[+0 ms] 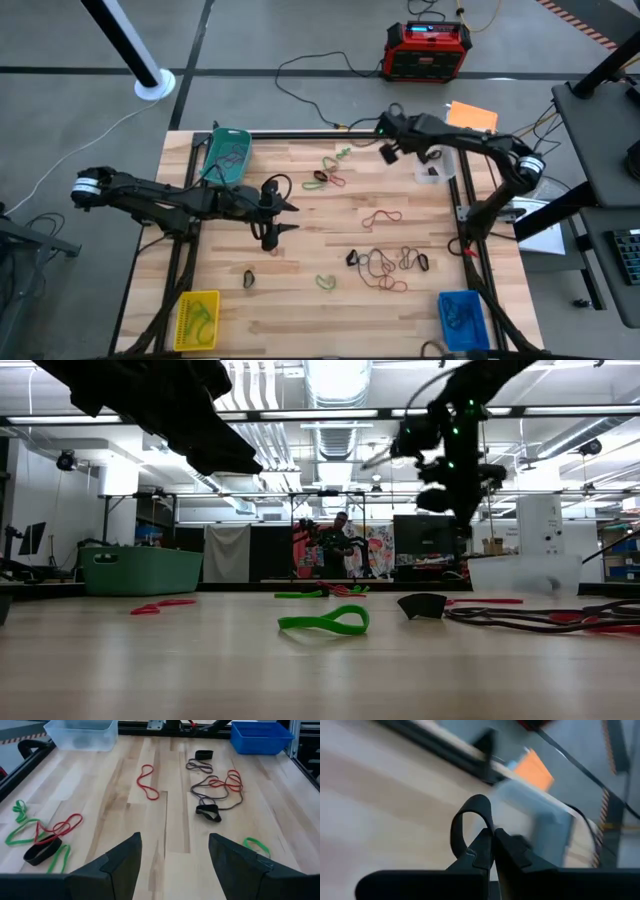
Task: Sort rubber bands into baskets
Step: Put the black rubber band into the transparent bin
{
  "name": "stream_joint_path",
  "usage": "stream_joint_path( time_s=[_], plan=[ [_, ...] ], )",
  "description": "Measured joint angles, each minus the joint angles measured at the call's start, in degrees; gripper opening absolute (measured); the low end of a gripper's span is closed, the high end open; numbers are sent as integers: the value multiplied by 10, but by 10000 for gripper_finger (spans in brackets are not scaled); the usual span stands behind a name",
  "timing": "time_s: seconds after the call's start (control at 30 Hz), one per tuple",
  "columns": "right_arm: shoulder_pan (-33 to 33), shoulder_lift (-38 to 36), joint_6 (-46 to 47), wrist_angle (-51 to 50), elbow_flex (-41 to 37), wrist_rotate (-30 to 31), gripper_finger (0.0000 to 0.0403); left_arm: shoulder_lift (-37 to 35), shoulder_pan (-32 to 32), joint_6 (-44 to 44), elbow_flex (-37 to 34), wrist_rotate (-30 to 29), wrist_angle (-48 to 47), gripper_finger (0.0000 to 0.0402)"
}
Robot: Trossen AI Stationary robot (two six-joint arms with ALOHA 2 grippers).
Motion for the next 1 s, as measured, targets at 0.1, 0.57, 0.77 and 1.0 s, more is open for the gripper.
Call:
stream_joint_path(
  time_s=[0.1, 0.57, 0.77, 1.0],
  plan=[
    [-47, 4, 19, -18, -8, 18, 9, 0, 0, 0, 0, -10, 0, 215],
    [-106, 63, 40, -54, -36, 18, 9, 0, 0, 0, 0, -12, 2, 215],
    [-106, 77, 34, -44, -36, 18, 9, 0, 0, -3, 0, -12, 1, 215],
    [-107, 80, 33, -28, -36, 18, 21, 1, 0, -4, 0, -12, 1, 215]
  ],
)
